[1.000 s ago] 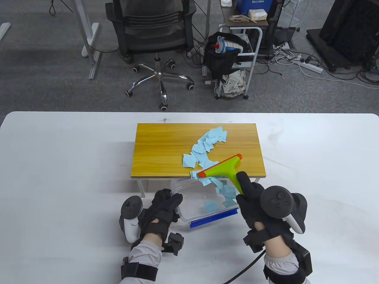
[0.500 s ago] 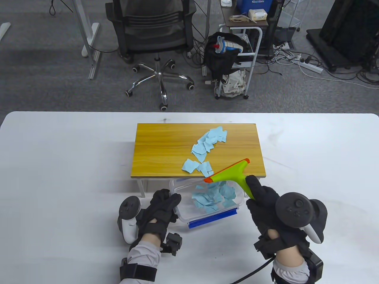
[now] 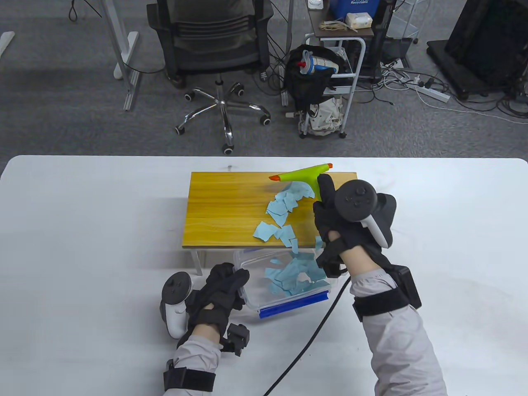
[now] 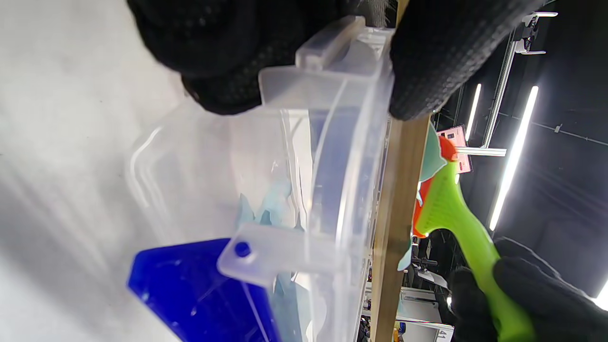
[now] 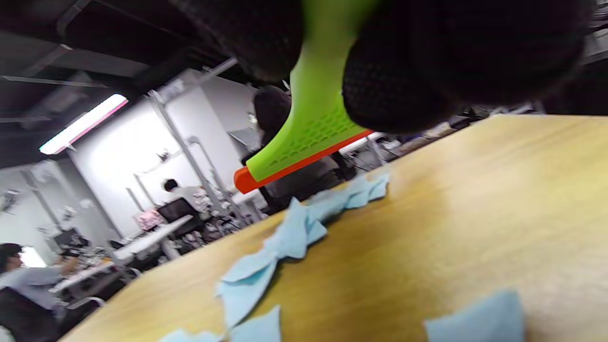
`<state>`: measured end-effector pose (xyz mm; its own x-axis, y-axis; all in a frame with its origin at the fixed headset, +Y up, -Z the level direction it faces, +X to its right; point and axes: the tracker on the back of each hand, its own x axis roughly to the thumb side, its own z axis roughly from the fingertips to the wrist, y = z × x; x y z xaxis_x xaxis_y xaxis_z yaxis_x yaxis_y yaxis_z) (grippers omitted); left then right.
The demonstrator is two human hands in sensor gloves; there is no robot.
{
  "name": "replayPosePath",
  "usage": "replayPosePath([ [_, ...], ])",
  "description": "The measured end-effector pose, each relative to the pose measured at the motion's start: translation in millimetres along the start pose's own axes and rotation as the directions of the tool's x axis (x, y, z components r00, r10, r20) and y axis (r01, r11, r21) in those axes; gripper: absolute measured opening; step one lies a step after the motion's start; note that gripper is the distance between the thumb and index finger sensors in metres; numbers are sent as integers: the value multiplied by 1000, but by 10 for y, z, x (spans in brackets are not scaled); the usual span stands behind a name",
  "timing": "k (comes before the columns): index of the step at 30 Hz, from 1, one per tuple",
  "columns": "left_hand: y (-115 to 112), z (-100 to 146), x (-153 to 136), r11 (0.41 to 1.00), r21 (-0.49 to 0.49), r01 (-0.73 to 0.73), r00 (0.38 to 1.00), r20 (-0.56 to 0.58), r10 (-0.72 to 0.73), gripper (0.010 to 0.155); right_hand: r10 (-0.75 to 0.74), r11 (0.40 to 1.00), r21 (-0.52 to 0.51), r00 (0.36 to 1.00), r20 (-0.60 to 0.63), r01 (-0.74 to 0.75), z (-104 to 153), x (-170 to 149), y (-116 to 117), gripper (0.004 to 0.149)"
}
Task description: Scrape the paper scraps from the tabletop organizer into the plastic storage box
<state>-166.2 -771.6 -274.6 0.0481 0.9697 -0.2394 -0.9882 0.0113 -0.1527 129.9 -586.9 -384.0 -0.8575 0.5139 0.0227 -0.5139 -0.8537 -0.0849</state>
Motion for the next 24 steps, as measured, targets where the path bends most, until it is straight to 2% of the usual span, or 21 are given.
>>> replayPosePath([
  [6, 19, 2, 5, 1000, 3, 3, 1000, -7, -3, 71, 104, 993, 62, 994, -35, -101, -95, 104, 144, 58],
  [24, 42, 16, 13, 999, -22, -23, 1000, -21, 23, 71, 69, 965, 244, 992, 110, -94, 325, 157, -53, 58],
])
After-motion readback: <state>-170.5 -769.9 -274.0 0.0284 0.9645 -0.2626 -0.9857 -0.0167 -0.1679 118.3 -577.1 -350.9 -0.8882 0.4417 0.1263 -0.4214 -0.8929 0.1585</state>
